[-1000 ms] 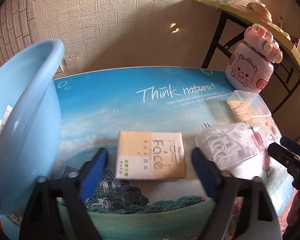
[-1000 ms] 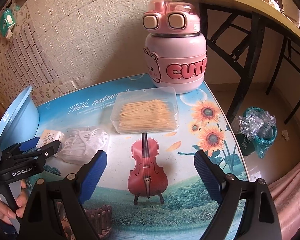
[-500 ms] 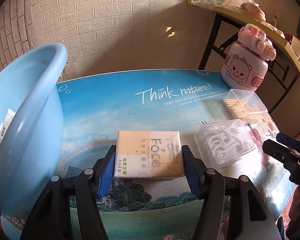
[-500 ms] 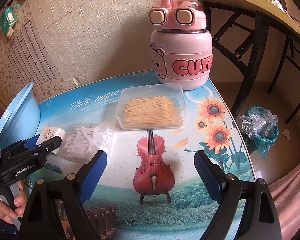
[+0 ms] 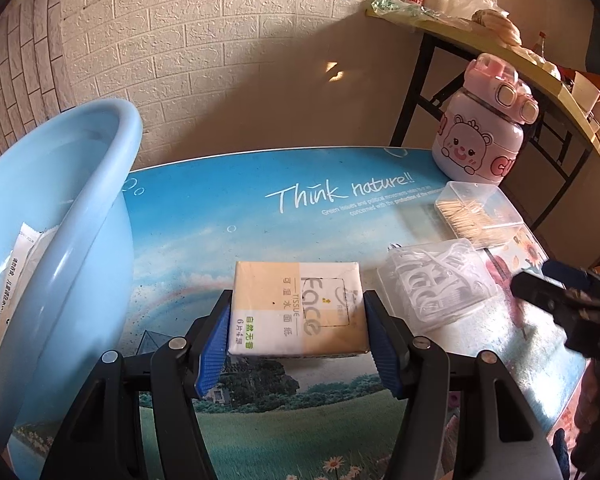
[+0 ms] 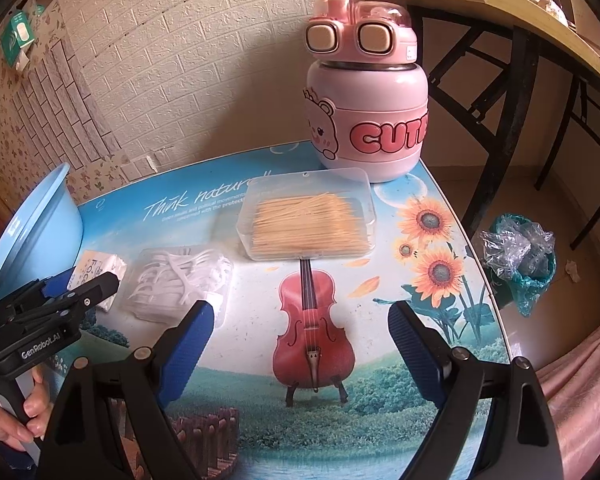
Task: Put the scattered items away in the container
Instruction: 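Move the right tool onto the clear toothpick box while the left tool holds the tissue pack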
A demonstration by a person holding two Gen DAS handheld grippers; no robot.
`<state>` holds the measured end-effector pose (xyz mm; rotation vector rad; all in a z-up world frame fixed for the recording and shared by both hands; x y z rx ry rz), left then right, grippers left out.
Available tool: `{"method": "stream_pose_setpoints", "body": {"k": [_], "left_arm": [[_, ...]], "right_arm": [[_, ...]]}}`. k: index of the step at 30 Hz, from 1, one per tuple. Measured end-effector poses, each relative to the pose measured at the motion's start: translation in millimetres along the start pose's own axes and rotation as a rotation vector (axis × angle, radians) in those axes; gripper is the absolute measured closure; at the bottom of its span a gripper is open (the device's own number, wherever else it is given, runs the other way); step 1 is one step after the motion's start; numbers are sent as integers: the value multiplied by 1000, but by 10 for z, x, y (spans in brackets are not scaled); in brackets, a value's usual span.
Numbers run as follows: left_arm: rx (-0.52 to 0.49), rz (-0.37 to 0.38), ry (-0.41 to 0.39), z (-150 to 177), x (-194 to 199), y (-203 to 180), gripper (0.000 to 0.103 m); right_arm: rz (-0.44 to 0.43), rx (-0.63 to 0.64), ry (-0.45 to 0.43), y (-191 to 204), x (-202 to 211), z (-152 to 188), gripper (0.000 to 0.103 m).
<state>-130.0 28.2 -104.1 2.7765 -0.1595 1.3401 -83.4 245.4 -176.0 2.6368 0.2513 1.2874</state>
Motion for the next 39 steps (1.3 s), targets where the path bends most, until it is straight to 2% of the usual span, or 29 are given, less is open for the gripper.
{"method": "stream_pose_setpoints", "body": {"k": [9,17,25,39], "left_arm": [[2,3,16,39,-37,12,43],[19,20,31,36,-74,47,43],[27,29,30,39,-71,63,43],[26,29,31,35,-71,62,43]], "right_arm": [[4,4,-11,25,-179,-343,13],[30,-2,14,2,-368,-565,13],[54,91,59,-7,-497,-654,13],[127,39,78,37,-612,-724,13]]}}
Point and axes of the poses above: each gripper's, at about its wrist camera, not at the fingertips, and x roughly against the way its jaws point, y to its left, z to its underside, the point moved 1 cm from there along -x, roughly the way its jaws point, and after that the axes turned 7 degrees about -z, right-handed, at the moved point
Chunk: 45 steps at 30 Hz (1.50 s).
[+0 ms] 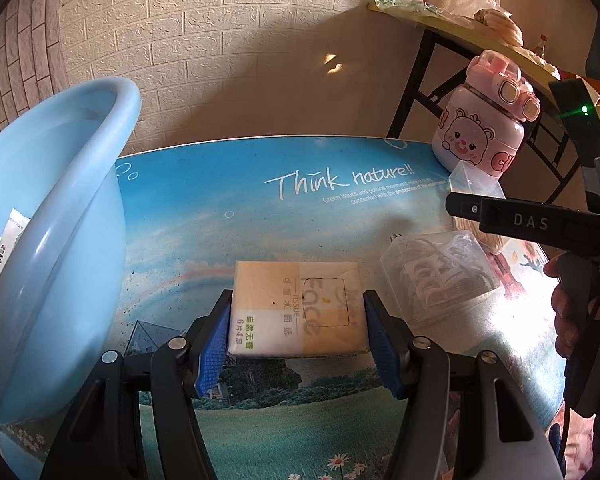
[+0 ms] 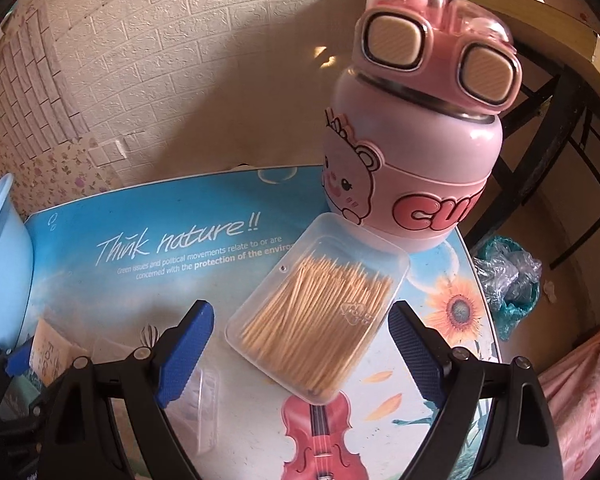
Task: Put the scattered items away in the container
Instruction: 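Move the right tool onto the clear toothpick box while the left tool holds the tissue pack, then close the right tool on the toothpick box and lift it while the left tool holds the tissue pack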
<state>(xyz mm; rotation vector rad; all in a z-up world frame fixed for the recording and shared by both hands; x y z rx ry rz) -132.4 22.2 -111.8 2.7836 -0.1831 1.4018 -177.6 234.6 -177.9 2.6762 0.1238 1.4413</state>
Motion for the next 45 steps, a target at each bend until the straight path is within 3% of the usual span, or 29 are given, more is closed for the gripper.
{"method": "stream_pose_setpoints", "body": {"k": [3,5,14,22,29,34,40,45], "left_arm": [[1,0,0,-2,0,-3,43],[1,-1,0,1,3,1,43],[-1,-5,2,3,10,-8,43],[0,9,3,55,83,-46,43],[-12,3,-11,128,194,-84,43],[-4,-2,1,244,221,-77,43],[-22,0,-5,379,306,-121,43],[-11,-1,-1,396,336,-102,43]], "right_arm": [[-5,10,-9,-35,4,-12,15],[1,25,-12,-72,12,-10,26],[-81,24,-42,-284,237,222,34],[-110,70,-41,-494,526,558,36],[-145,188,-54,-220,773,1105,37],[-183,244,-47,-213,912,1313,37],[-169,189,-78,-283,935,1381,37],[-121,146,-87,-214,827,1358,30]]}}
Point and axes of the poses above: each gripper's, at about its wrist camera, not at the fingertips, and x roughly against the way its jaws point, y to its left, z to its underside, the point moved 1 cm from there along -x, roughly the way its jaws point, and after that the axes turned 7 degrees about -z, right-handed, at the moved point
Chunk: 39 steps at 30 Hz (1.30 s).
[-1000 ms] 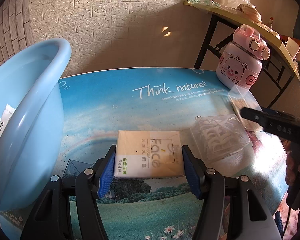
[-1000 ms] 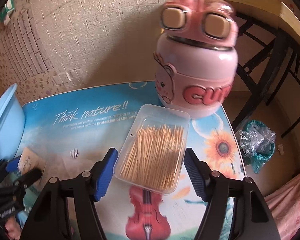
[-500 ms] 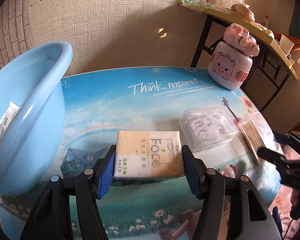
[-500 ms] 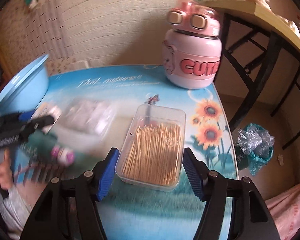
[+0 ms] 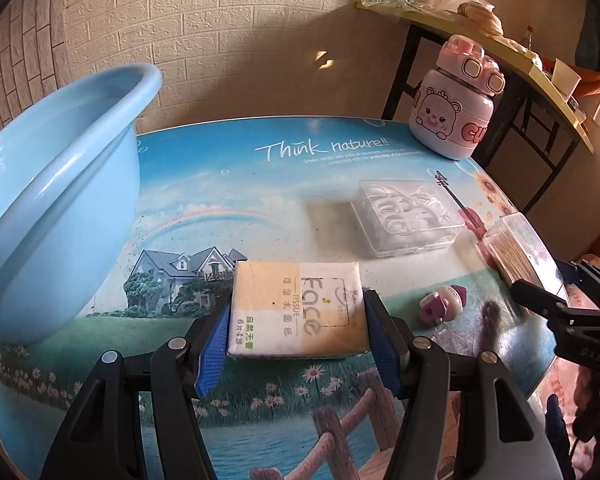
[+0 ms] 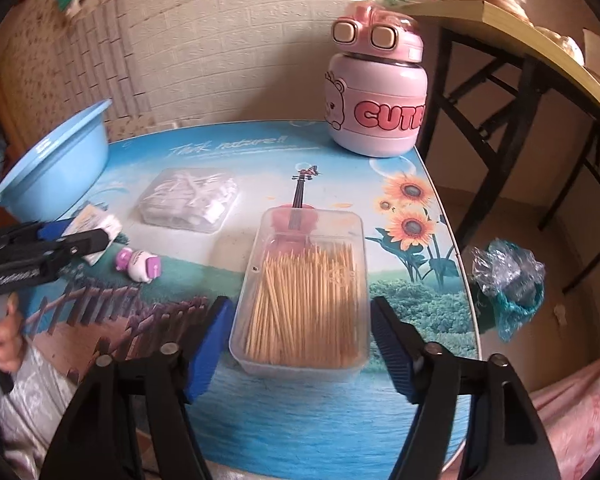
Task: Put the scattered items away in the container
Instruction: 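Close the right tool on the toothpick box and lift it while the left tool holds the tissue pack, then carry the tissue pack with the left tool and toothpick box with the right tool over the basin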
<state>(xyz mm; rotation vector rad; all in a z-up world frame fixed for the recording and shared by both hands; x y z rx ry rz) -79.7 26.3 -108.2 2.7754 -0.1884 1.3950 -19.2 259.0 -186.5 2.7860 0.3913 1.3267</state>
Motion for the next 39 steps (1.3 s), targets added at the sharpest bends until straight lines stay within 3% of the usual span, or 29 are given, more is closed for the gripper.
{"method": "stream_pose_setpoints", "body": {"k": [8,11,21,30,39], "left_arm": [[-6,11,-3,2,25,-27,43],[-9,11,0,6,20,-38,43],[-5,19,-33,-7,171,-40,43],[-9,38,-149,-111,577,11,43],[32,24,-234,-174,968,319,43]], "right_arm": [[49,-54,-47,-36,-77,-58,30],[47,-44,-60,-35,-78,-39,40],[37,-25,-99,-6,53,-39,41],[50,23,-180,207,405,-250,41],[9,89,-245,709,662,-580,41]]}}
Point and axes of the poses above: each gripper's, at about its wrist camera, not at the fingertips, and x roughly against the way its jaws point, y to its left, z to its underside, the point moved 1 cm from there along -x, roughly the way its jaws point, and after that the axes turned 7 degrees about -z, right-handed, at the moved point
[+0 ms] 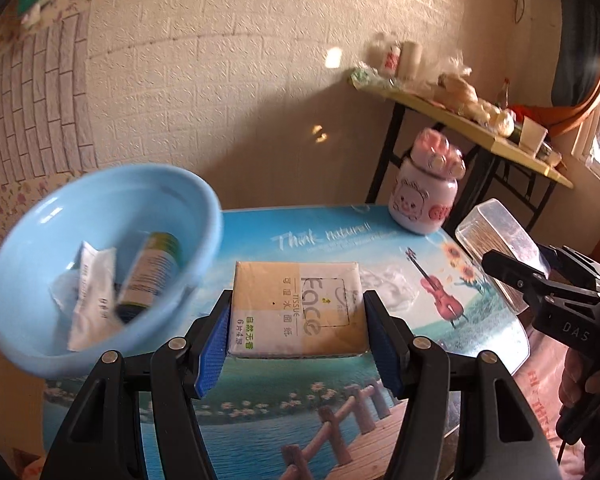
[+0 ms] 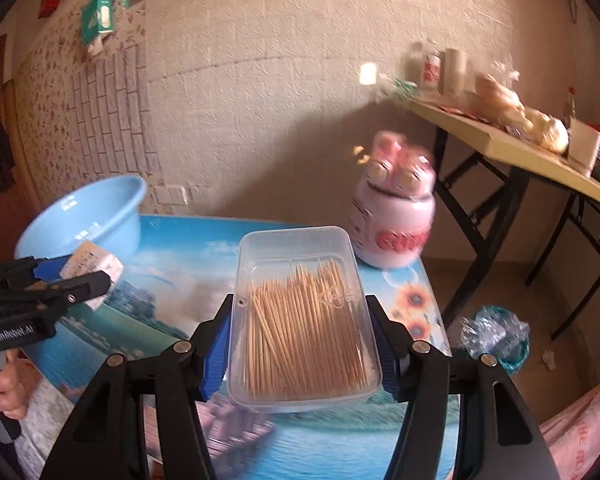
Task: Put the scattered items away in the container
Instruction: 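Carry the tissue pack with the left tool and toothpick box with the right tool over the basin, then open the left tool to drop the tissue pack into the basin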
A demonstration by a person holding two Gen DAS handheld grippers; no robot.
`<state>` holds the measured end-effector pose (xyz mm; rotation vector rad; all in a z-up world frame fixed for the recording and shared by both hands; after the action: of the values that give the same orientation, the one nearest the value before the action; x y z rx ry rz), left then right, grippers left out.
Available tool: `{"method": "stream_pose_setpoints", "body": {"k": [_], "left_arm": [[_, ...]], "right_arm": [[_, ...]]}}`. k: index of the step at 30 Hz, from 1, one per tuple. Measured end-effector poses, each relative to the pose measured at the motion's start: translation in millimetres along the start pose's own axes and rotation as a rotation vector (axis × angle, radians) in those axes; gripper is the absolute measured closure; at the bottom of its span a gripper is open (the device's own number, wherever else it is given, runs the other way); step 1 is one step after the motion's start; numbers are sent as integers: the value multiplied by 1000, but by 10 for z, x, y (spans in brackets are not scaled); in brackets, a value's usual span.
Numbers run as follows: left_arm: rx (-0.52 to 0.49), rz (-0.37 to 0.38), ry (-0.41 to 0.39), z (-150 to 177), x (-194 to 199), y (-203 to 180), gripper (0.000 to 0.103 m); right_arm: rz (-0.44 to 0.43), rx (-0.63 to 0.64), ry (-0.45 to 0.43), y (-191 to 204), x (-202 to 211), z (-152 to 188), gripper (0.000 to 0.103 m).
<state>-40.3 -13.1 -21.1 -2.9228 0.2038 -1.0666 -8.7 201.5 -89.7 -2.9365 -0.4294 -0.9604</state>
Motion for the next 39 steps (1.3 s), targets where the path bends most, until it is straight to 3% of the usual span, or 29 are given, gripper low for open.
{"method": "stream_pose_setpoints", "body": {"k": [9,22,28,39], "left_arm": [[83,-57,-83,-190,320,519,43],[124,-214,-113,-320,497,1239,43],[136,-265,-86,-366,397,1525,43],[131,-274,-30,-318,85,1775,43]], "right_arm": [[-118,75,-42,723,-74,-382,41],[-274,143,-31,1648,-556,-810,41],[-307,158,13,1905,-805,-906,41],[-316,121,86,2086,-1160,-845,41]]}}
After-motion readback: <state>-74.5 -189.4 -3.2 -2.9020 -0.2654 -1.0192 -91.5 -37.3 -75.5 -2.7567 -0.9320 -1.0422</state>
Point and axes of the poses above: each gripper's, at about its wrist camera, not at the fingertips, and x roughly against the way its jaws point, y to its left, z to its underside, the point moved 1 cm from there along -x, roughly the way its jaws point, and after that the axes turned 7 degrees about -z, right-handed, at the moved point
